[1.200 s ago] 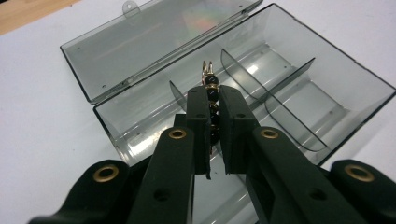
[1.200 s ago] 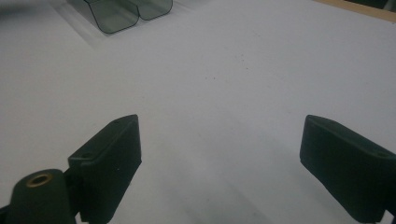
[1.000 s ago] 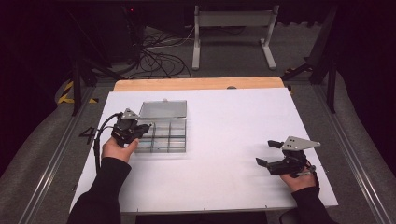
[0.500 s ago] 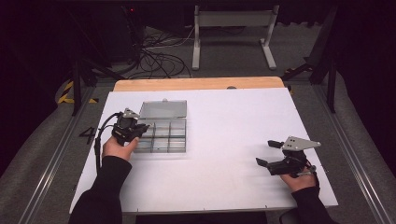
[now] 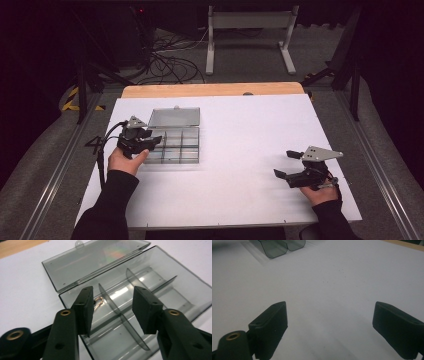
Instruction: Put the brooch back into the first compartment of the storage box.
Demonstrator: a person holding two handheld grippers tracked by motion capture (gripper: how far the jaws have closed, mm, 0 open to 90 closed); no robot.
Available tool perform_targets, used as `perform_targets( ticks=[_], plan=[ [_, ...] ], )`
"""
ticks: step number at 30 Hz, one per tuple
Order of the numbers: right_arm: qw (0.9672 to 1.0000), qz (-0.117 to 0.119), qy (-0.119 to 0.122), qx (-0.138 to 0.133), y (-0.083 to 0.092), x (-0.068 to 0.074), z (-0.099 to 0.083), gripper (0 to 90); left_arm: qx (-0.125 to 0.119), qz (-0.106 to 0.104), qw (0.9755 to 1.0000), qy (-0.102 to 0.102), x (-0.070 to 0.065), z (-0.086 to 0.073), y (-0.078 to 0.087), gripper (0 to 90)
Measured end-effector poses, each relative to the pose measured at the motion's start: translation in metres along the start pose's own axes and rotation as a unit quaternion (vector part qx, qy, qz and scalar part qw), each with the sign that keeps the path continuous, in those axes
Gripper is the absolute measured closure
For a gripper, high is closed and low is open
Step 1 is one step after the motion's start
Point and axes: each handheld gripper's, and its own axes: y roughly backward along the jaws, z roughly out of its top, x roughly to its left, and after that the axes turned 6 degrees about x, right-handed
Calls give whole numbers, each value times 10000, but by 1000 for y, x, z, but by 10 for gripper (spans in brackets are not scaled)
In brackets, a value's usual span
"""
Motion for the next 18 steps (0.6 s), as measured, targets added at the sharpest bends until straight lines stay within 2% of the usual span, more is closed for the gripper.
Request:
perform_targets(
  ticks=[6, 9, 13, 18],
  plan=[
    [10000, 8, 24, -4, 0, 1, 0, 129, -282, -202, 9994, -64, -13, -1, 17, 463],
    [10000, 20, 36, -8, 0, 1, 0, 129, -422, -245, 9987, -166, -22, -4, 25, 450],
    [10000, 20, 65, -5, 0, 2, 1, 128, -570, -320, 9974, -304, -31, -8, 34, 421],
    [9999, 30, 115, 1, 0, 4, 1, 128, -755, -467, 9954, -356, -39, -13, 42, 390]
  ],
)
